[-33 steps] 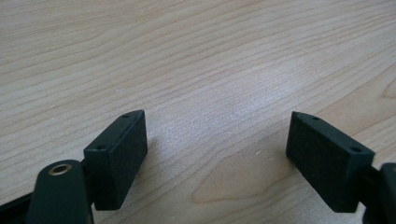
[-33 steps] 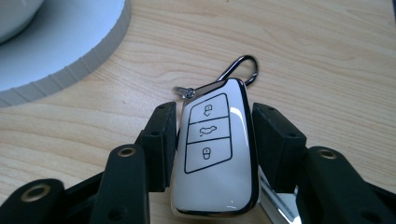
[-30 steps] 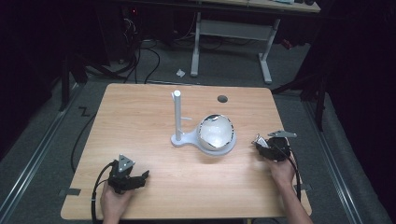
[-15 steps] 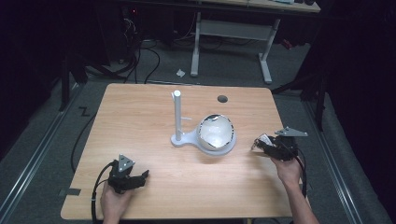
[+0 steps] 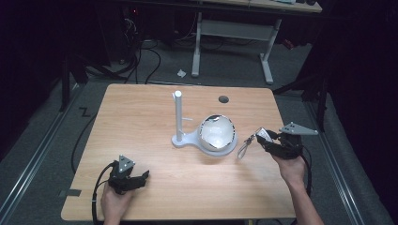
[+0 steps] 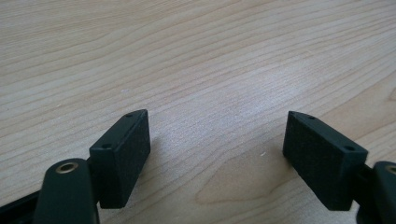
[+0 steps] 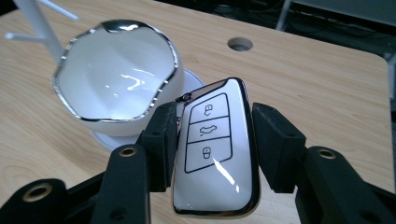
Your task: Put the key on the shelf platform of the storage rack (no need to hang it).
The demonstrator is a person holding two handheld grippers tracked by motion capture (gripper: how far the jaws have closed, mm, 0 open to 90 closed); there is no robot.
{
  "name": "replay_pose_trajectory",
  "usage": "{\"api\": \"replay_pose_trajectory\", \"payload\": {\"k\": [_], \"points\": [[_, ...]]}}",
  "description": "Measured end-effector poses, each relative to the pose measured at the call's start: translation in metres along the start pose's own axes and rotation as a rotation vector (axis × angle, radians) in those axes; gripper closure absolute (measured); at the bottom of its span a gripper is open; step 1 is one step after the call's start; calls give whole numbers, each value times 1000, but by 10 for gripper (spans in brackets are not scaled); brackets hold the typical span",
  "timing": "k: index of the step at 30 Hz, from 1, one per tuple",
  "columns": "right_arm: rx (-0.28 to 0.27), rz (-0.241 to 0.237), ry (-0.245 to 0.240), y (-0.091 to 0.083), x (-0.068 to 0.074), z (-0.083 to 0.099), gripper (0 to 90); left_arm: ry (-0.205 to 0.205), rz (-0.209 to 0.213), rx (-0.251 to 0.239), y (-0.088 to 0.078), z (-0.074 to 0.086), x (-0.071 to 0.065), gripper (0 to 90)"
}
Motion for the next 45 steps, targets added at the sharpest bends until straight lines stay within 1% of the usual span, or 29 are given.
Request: {"api": "replay_pose_trajectory", "payload": {"k": [8,11,18,19,20,24,28,31,35,39,45], "points": [[-35,-72,-42,-12,19,-18,530,-1,-3,-1,0,0,0,236],[-51,-97,-37,-16,24,-25,530,-1,-5,0,0,0,0,235],[-66,-152,-68,-14,40,-43,531,-3,-8,-2,0,0,0,235],[-66,-152,-68,-14,40,-43,531,-3,-8,-2,0,0,0,235],[-67,-170,-71,-13,44,-47,532,-3,-9,-2,0,0,0,235],[-76,-190,-73,-13,48,-55,532,-3,-10,-3,0,0,0,235],[-69,-213,-83,-9,52,-61,532,-3,-10,-2,-1,0,0,236],[-74,-226,-87,-6,55,-67,532,-4,-10,-2,-1,0,0,236],[-73,-231,-90,1,57,-74,532,-3,-10,-2,-1,0,0,236],[-75,-237,-82,11,55,-78,531,-5,-10,-2,-1,0,0,236],[-58,-234,-70,28,52,-79,531,-4,-11,-2,-1,0,0,236]]}}
Point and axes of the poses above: each handheld gripper's, and its own axes: y roughly forward along the jaws, z roughly out of its underside, x roughly to its left, the point moved 7 cm from there along y, roughly forward along the jaws, and after that the axes turned 11 degrees about -z, right-handed, at the moved point
